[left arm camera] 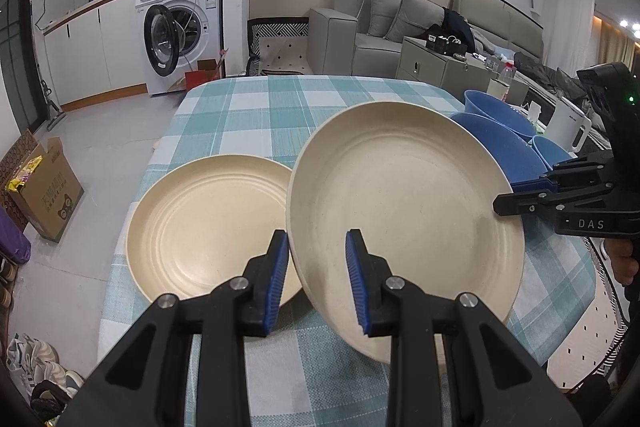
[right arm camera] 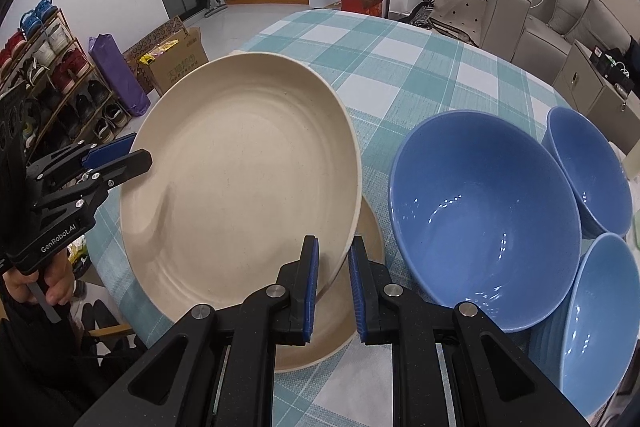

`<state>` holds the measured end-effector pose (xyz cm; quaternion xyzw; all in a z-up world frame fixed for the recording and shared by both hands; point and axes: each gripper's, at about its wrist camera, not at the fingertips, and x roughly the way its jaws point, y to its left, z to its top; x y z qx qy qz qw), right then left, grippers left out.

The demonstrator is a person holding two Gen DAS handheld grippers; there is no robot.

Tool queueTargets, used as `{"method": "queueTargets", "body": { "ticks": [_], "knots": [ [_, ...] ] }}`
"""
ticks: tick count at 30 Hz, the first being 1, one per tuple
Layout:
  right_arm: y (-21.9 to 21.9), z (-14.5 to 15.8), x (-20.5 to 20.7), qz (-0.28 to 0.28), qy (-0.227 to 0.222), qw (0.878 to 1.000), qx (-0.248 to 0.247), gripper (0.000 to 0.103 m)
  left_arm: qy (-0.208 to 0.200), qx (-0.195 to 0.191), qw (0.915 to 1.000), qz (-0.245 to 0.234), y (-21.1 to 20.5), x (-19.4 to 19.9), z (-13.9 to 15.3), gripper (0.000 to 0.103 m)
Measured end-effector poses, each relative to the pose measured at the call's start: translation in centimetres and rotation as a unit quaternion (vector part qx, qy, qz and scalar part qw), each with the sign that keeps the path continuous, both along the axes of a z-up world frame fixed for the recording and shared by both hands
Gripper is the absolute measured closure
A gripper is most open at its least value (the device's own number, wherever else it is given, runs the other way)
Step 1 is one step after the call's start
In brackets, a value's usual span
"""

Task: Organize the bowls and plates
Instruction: 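Lower the cream plate onto the other cream plate and open the right gripper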

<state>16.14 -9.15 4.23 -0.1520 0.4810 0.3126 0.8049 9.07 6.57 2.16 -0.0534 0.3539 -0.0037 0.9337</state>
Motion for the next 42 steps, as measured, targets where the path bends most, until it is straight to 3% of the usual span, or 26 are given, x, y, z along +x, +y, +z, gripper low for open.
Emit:
{"method": "queueTargets", "body": {
  "ticks": [42],
  "knots": [
    [-1.5,-3.7,-1.3,-0.006,0.012,0.999,-0.049,0.087,0.050,0.017,0.9983,-0.025,-2.3,0.9,-3.6,0.075]
  ]
}}
